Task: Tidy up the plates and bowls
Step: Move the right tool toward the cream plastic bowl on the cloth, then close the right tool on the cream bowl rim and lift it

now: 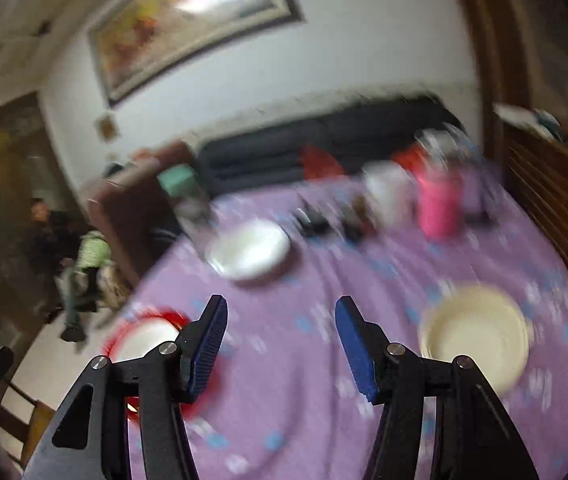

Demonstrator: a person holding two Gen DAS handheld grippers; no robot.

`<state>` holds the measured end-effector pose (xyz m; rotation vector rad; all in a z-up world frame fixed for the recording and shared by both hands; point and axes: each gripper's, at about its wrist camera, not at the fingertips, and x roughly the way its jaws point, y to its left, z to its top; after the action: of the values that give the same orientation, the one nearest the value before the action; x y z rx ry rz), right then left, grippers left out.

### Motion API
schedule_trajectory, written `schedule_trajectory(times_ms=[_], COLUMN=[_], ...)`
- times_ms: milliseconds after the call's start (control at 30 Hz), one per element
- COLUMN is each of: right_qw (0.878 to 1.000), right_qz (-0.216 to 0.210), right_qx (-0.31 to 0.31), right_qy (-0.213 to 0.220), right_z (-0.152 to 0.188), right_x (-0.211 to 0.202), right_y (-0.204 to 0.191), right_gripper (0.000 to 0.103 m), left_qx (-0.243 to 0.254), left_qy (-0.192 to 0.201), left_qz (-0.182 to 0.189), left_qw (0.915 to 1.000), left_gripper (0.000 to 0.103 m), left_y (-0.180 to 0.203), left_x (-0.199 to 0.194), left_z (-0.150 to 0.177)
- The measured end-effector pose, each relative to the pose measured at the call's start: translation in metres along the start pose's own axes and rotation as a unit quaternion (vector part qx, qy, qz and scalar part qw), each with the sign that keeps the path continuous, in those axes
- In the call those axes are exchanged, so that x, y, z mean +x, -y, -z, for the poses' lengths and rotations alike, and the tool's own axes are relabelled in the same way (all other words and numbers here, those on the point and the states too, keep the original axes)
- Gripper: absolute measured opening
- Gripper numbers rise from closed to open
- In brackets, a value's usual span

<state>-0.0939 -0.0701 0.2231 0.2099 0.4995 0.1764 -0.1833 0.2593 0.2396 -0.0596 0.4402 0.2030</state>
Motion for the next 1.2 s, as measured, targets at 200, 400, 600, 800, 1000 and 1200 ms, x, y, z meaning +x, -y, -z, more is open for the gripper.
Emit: schedule_trajectory(times_ms=[200, 400, 600, 800, 1000, 1200], right_qw=[0.996, 0.992, 0.987, 0.985, 0.98, 0.97], right_qz=[-0.088, -0.018, 0.045, 0.084, 0.141, 0.186], right_qx=[-0.011, 0.112, 0.148, 0.15, 0.139, 0.156], right_qy=[-0.006, -0.059, -0.047, -0.03, -0.021, -0.014], right_z=[0.077, 0.138, 0.141, 0.127, 0.11, 0.103], right_x=[-0.038, -0.005, -0.003, -0.014, -0.028, -0.032], right_y=[-0.011, 0.056, 0.101, 0.133, 0.171, 0.214], right_gripper=[0.071, 0.07, 0.07, 0.07, 0.07, 0.07], left_qx=[-0.127, -0.016, 0.057, 0.042, 0.042, 0.036], left_qy=[-0.016, -0.091, -0.101, -0.141, -0.162, -0.21], left_qz=[0.017, 0.109, 0.166, 0.151, 0.156, 0.165], left_qw=[0.9916, 0.9898, 0.9792, 0.9775, 0.9734, 0.963], left_gripper=[0.098, 0.097, 0.097, 0.097, 0.097, 0.097], left_y=[0.01, 0.125, 0.179, 0.17, 0.164, 0.165], left_x=[-0.027, -0.002, -0.002, 0.021, 0.035, 0.054], left_z=[0.036, 0.067, 0.086, 0.096, 0.102, 0.119])
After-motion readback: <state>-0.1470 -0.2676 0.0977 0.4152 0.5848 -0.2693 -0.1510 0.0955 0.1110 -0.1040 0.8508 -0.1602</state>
